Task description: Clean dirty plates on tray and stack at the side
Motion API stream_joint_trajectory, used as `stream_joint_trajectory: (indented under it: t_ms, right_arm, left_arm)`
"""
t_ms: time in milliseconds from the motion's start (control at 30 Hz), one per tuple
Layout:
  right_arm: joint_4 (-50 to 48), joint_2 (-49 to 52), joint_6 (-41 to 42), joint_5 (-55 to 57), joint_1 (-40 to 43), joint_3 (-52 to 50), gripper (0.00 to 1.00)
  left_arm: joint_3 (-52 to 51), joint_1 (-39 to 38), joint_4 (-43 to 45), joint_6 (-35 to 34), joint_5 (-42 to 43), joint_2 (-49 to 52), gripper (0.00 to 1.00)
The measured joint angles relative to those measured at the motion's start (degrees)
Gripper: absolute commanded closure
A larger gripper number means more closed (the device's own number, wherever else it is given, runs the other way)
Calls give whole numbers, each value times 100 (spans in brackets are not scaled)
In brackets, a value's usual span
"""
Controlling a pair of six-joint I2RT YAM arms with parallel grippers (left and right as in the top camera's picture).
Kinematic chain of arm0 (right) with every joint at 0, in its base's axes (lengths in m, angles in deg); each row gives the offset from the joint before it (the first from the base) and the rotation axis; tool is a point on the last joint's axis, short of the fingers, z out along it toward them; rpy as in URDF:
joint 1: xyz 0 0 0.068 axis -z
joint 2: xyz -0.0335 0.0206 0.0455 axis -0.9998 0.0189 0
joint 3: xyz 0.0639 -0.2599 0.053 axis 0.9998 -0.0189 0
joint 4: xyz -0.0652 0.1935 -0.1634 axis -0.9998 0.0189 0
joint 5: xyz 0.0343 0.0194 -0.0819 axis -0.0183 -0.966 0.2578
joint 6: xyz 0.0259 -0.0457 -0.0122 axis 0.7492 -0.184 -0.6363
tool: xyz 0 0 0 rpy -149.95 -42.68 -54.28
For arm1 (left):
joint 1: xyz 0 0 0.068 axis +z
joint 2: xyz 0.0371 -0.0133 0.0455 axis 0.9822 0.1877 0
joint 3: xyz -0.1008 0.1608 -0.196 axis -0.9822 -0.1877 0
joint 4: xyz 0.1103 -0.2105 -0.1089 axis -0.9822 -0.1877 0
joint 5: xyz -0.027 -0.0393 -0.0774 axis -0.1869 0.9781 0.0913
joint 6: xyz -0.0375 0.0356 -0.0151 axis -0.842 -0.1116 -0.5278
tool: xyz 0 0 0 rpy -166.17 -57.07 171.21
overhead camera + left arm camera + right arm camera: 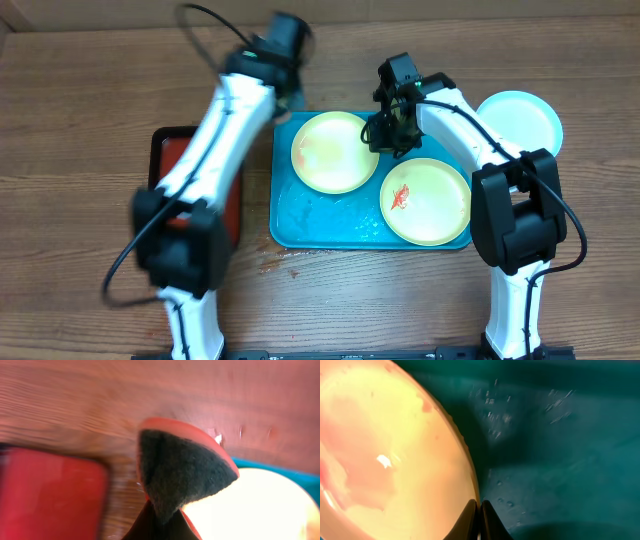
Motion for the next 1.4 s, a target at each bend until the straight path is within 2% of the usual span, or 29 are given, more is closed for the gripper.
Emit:
stream_joint_trajectory:
  t_ms: [200, 333, 500, 700, 867, 1067, 1267, 1400]
  right_arm:
    - [13, -450, -955, 1794, -599, 315, 96]
    - [-387, -737, -1777, 3926, -1451, 402, 96]
    - [-911, -745, -2791, 5956, -2153, 422, 96]
    - [-1150, -745, -4190, 7370, -2579, 424, 96]
    - [-1165, -745, -4907, 7864, -2789, 424, 96]
    - [-1207, -745, -5042, 8035, -2809, 424, 96]
    - [-1178, -745, -4225, 7366, -2367, 424, 96]
    - [-859, -745, -3246, 6347, -1488, 424, 96]
  left_arm:
    - [149, 994, -660, -138, 11, -531, 96]
    - [-11, 1582, -955, -219, 13, -468, 96]
    - [-345, 1873, -981, -262, 15, -463, 96]
    - [-715, 1945, -933, -308, 17, -442, 96]
    - [-723, 1945, -903, -308, 17, -426, 96]
    - [-723, 1945, -903, -310, 17, -426, 96]
    - [-723, 1945, -903, -310, 17, -424, 96]
    - [-723, 1945, -903, -313, 17, -424, 96]
